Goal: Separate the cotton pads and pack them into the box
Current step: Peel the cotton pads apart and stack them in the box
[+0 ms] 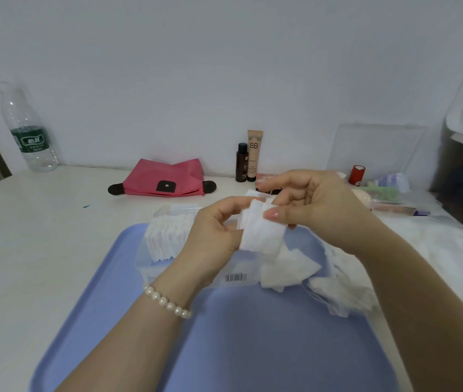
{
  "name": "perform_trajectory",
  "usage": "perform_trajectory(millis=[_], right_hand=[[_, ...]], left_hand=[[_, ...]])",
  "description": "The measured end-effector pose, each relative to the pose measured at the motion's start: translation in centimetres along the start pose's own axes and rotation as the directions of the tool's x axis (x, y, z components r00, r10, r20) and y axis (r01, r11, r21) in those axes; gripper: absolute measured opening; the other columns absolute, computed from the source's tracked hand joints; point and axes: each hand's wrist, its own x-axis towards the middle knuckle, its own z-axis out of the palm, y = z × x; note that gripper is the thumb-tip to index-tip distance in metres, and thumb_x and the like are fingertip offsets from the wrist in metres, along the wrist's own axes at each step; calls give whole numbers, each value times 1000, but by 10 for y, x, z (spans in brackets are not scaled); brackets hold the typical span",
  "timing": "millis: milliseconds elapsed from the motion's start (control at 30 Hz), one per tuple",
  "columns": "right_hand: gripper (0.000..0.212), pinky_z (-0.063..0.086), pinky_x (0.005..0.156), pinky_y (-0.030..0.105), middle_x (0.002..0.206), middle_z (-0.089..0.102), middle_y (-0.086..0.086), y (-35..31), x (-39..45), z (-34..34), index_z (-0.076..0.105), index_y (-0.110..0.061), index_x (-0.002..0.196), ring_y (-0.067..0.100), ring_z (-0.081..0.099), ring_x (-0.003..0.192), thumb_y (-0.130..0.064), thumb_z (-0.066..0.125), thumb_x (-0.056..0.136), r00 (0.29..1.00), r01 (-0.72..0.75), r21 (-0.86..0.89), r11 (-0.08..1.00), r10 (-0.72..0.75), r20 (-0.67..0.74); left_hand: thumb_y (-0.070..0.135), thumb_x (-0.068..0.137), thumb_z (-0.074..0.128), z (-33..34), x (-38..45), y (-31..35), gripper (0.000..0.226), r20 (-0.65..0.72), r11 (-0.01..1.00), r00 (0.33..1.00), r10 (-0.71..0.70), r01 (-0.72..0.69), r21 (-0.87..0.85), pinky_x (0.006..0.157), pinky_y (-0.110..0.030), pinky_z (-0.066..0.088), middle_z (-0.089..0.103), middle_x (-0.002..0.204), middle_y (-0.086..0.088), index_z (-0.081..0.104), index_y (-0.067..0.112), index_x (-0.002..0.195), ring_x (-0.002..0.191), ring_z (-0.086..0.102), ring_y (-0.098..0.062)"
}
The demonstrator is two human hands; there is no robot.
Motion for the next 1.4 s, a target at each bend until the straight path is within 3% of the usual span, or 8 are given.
perform_trajectory(millis=[133,433,767,933,1067,1167,1300,1400], right_hand=[[37,48,55,16,57,66,-3,6,5,4,66,-19,97,8,59,52,4,75,70,988,19,-48,999,-26,-151],[46,54,67,30,75,66,12,9,6,8,60,-39,90,26,60,64,-1,77,71,969,44,-165,985,-82,-232],[43,49,63,18,72,62,4,15,8,7,63,-31,99,8,54,59,-3,77,71,972,44,-230,972,-95,-217],[28,45,59,15,66,57,-4,19,11,1,59,-31,80,3,49,53,-8,74,77,892,5,-250,968,-117,-436],[29,51,65,21,62,62,-2,26,12,-4,57,-23,65,-2,58,50,1,67,79,975,-209,-450,868,149,-165],[16,47,64,23,76,57,-8,35,9,6,62,-20,82,13,57,76,-18,76,76,903,-220,-764,607,424,77],[46,43,67,24,97,49,-4,42,6,13,56,-23,114,17,50,87,-23,78,74,854,-217,-836,504,512,87],[32,46,66,24,92,50,-4,45,7,12,56,-25,96,17,51,83,-18,78,73,849,-220,-840,496,522,86]], left_hand=[[-9,61,73,1,-1,-1,45,59,999,998,5,-3,-42,78,-38,58,70,105,-3,69,18,97,93,67,-22],[20,72,61,2,1,0,23,65,979,991,-113,122,-162,77,-38,57,70,94,-6,71,18,93,88,66,-20],[-8,86,55,3,-3,2,34,67,997,996,-55,59,-58,70,-34,59,65,104,-10,60,19,106,82,67,-19],[-10,88,50,-3,2,4,32,-39,987,997,-74,67,-144,57,-28,56,63,88,-7,43,21,89,65,64,-13],[-13,86,51,-11,7,1,34,-119,993,990,-76,65,-94,65,-30,56,61,76,-2,58,15,66,70,60,-17],[-10,86,54,-10,7,0,37,-138,987,983,-118,101,-125,78,-33,57,70,79,0,73,15,68,76,65,-18],[-5,87,56,-8,6,0,30,-134,988,982,-130,117,-100,80,-32,55,68,100,-4,71,20,88,79,63,-16],[-7,86,57,-9,6,0,33,-140,987,982,-129,115,-109,78,-29,57,63,115,-8,70,22,92,84,65,-16]])
